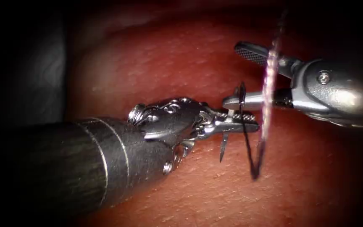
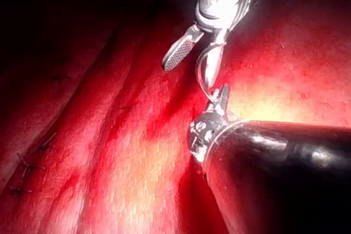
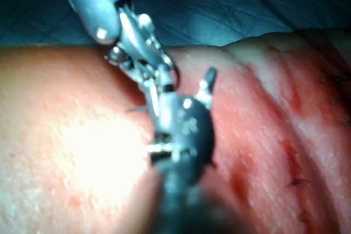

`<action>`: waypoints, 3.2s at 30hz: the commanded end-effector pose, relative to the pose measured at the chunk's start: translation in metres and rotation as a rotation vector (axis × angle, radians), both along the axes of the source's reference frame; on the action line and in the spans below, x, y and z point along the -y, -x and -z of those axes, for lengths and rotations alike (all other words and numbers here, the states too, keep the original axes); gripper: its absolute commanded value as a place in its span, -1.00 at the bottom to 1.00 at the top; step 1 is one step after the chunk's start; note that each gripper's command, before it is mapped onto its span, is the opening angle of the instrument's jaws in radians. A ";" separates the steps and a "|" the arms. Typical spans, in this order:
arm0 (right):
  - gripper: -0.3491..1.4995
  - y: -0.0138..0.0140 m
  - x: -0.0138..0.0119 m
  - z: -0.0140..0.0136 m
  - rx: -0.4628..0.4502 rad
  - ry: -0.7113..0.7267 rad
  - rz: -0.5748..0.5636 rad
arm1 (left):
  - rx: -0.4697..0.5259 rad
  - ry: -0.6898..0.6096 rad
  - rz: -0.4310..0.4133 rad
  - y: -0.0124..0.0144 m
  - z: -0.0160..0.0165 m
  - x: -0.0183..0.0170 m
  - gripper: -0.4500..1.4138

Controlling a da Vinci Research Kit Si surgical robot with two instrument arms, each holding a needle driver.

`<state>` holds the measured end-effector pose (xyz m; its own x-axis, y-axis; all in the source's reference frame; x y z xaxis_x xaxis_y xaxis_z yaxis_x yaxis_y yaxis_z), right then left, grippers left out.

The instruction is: Wound Closure

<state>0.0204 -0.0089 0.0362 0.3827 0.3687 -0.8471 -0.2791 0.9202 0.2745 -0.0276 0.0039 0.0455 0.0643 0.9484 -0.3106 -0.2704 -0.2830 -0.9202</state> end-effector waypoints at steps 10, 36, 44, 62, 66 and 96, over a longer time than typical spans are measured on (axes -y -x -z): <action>-0.07 -0.0013 0.0006 -0.0006 0.000 0.053 0.012 | 0.013 -0.021 -0.008 0.0007 -0.0005 0.0001 -1.00; -1.00 -0.0012 0.0007 -0.0012 -0.023 0.173 0.070 | -0.030 0.191 -0.037 0.0014 -0.0005 0.0000 0.88; -1.00 -0.0020 -0.0022 -0.0024 -0.040 0.173 0.107 | -0.059 0.288 -0.053 -0.0003 -0.0004 0.0015 0.86; -1.00 -0.0059 -0.0045 -0.0067 -0.094 0.220 0.228 | -0.228 0.376 -0.076 -0.0052 -0.0007 0.0046 0.62; -1.00 -0.0067 -0.0042 -0.0080 -0.120 0.239 0.251 | -0.271 0.362 -0.163 -0.0052 -0.0012 0.0057 0.46; -1.00 -0.0096 -0.0032 -0.0127 -0.213 0.474 0.406 | -0.321 0.460 -0.228 -0.0036 -0.0046 0.0054 -0.40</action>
